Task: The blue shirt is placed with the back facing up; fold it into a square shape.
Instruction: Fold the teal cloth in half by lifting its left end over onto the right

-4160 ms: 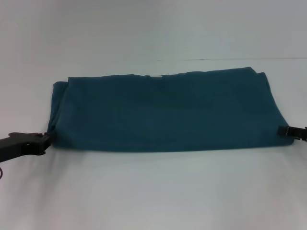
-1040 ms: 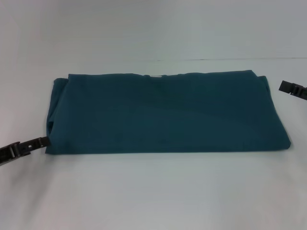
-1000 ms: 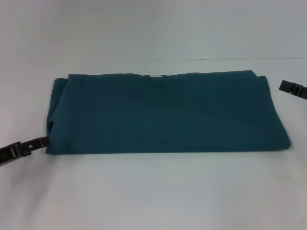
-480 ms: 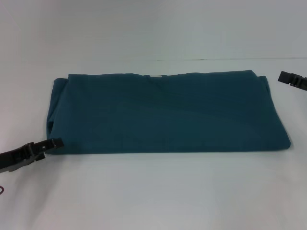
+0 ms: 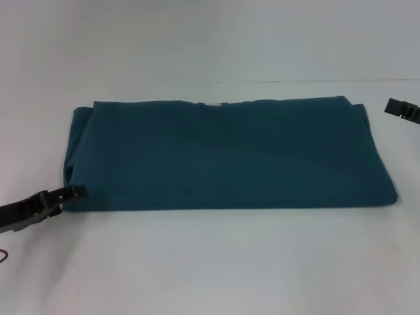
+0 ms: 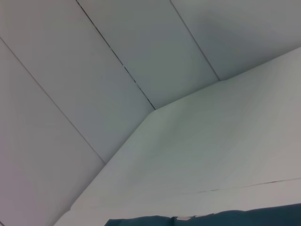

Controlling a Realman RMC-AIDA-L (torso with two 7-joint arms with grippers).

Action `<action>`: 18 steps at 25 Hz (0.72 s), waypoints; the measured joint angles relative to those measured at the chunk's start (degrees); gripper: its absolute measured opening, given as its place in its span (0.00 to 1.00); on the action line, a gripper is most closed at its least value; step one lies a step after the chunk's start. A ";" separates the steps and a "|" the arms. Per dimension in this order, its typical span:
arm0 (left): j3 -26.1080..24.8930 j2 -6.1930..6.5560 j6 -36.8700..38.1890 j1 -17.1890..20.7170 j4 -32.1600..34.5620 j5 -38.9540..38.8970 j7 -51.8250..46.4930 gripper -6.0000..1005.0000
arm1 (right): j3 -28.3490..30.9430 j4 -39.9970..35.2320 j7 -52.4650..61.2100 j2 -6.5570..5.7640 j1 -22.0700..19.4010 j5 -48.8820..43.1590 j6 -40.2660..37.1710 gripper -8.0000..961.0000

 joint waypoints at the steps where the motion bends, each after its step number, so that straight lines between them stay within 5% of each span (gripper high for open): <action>1: 0.02 0.03 -0.33 -0.13 -0.17 0.00 -0.01 0.89 | 0.04 0.00 0.00 0.00 -0.03 0.01 -0.09 0.73; 18: 0.03 0.41 -1.54 -2.64 -2.66 -0.42 0.39 0.89 | 0.22 -0.06 0.00 -0.18 -0.29 0.13 -0.85 0.73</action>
